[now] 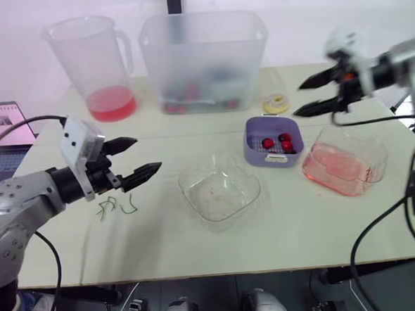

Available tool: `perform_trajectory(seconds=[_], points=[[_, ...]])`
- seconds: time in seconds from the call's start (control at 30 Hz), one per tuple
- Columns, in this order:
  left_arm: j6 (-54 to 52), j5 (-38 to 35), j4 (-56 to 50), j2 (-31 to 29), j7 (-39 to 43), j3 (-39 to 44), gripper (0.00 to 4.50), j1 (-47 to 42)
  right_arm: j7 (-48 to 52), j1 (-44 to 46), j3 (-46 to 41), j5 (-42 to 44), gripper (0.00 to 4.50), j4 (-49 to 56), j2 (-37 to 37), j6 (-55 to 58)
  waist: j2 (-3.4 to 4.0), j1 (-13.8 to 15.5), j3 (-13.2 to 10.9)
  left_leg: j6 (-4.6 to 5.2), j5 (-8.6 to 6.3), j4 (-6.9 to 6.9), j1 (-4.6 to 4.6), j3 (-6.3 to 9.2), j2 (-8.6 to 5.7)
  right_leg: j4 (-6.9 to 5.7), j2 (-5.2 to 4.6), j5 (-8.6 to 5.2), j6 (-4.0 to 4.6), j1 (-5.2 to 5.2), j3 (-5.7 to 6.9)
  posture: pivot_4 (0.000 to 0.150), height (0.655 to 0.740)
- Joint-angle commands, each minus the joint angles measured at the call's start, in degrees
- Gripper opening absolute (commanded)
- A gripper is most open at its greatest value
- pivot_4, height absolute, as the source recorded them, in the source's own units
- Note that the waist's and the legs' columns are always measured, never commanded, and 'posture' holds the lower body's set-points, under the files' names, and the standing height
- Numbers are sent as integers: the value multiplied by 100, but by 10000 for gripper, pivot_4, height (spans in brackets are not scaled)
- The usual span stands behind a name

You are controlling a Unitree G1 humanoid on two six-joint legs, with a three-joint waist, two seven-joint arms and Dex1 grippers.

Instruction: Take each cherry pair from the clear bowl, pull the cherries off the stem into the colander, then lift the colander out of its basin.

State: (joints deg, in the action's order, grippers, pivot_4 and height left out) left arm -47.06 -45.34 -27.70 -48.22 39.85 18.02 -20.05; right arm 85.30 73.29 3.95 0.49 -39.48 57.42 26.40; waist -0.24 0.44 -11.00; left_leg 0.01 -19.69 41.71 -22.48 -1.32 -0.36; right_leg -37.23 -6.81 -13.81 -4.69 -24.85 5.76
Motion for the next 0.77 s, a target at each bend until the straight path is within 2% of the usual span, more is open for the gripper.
perform_trajectory(seconds=[0.03, 0.1, 0.2, 0.3, 0.43, 0.6, 0.77], points=[[605, 635, 260, -396, 525, -328, 45000, 180, -446, -607, -872, 440, 44450, 217, 445, -190, 4, 2, -2, 0, 0, 1, 2, -5, 0, 0, -1, 0, 0, 1, 0, 1500, 6886], [898, 1003, 634, -621, 756, -377, 45000, 434, -462, -1515, -1555, 728, 44450, 489, 877, -298, 6, -7, -1, 0, 0, -1, 5, -13, 3, -5, 0, 0, 0, -4, -6, 1500, 6886], [1365, 1149, 1132, -695, 1152, -313, 45000, 515, -855, -2578, -2373, 991, 44450, 572, 1226, -321, 26, 18, -6, 1, 1, -18, 7, -32, 4, -4, 0, 0, 0, -11, -4, 1500, 6886], [1247, 879, 1667, -552, 1334, -159, 45000, 283, -1279, -3555, -3182, 1241, 44450, 862, 1145, -442, 28, 10, -5, -2, 3, -11, 9, -35, 9, -12, 2, 0, 0, -11, -4, 1500, 6886], [1477, 1078, 2117, -503, 1526, -245, 45000, 165, -1604, -5013, -4088, 1574, 44450, 1796, 668, -458, 25, 12, -1, -2, 3, -11, 19, -27, 11, -17, 3, 0, 0, -4, -8, 1500, 6886], [1416, 1061, 2058, -468, 1540, -243, 45000, 174, -1989, -5894, -4450, 1908, 44450, 2623, 274, -284, 27, 18, -2, -2, 3, -15, 19, -22, 8, -15, 0, 0, -1, -5, -15, 1500, 6886], [1350, 1058, 2225, -499, 1693, -289, 45000, 31, -2204, -6201, -4502, 2122, 44450, 2827, 191, -327, 26, 18, -1, -1, 2, -14, 21, -20, 7, -16, 0, 0, -1, -3, -16, 1500, 6886]])
